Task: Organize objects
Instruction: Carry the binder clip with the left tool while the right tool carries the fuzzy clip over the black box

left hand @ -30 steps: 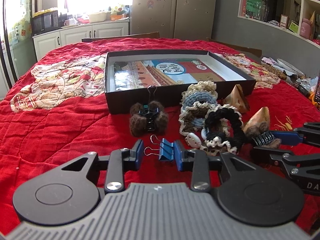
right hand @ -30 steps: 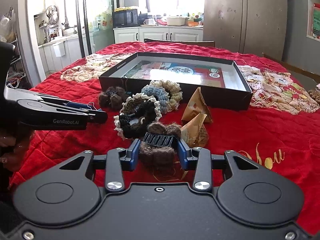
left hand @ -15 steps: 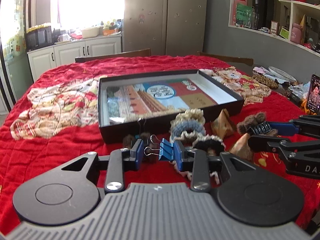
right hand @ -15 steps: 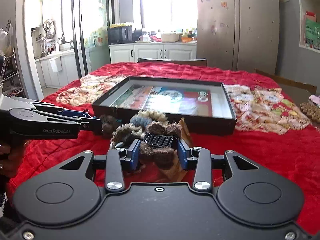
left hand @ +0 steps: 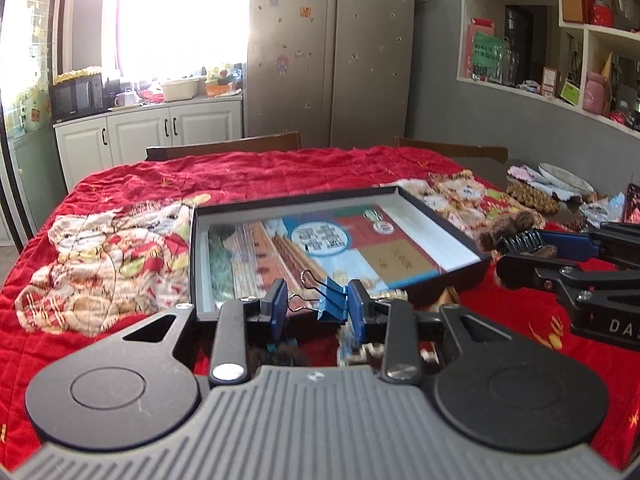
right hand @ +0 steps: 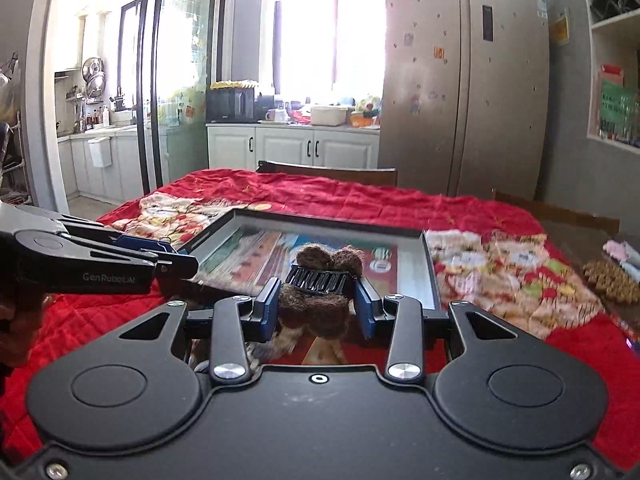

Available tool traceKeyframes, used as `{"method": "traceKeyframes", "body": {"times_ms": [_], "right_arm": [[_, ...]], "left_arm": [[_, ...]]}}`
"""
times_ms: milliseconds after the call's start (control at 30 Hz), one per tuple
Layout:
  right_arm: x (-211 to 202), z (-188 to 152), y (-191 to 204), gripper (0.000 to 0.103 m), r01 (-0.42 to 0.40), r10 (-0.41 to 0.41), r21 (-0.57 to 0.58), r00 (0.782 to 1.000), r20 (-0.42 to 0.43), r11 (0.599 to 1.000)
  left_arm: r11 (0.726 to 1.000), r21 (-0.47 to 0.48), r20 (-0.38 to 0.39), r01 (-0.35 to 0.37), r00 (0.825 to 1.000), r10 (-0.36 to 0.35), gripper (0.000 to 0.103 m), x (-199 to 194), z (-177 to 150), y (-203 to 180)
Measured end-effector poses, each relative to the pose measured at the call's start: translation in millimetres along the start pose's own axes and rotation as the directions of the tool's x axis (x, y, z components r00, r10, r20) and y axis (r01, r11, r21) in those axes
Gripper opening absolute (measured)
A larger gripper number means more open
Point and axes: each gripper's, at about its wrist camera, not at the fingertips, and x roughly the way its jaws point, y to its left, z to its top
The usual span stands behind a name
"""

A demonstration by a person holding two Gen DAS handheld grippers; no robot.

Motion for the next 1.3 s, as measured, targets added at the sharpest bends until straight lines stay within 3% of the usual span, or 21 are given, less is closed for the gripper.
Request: {"method": "traceKeyframes", "body": {"times_ms": [367,800,1300], "right_arm": [[44.8,19.5,-5.6,0.038,0.023,-0.023,-0.019,1.0,0.003,1.0],[99.6,32.7,-21.8,0.038,0.061,-0.061,-0.007,0.998,-0.005,0.998],[171.1,35.5,-35.2,0.038,0.05,-0.049,0.014,0.998,-0.037,0.999]], "left_arm": [[0.999,0.014,0.028,-0.041,0.999,0.041,0.036,28.5,29.4,5.8],[0.997,-0.009,-0.004,-0.073,0.997,0.073,0.036,77.6,46.6,13.9],[0.994,-0.042,-0.039,-0.103,0.994,0.102,0.036,131.7,57.3,24.9]]}}
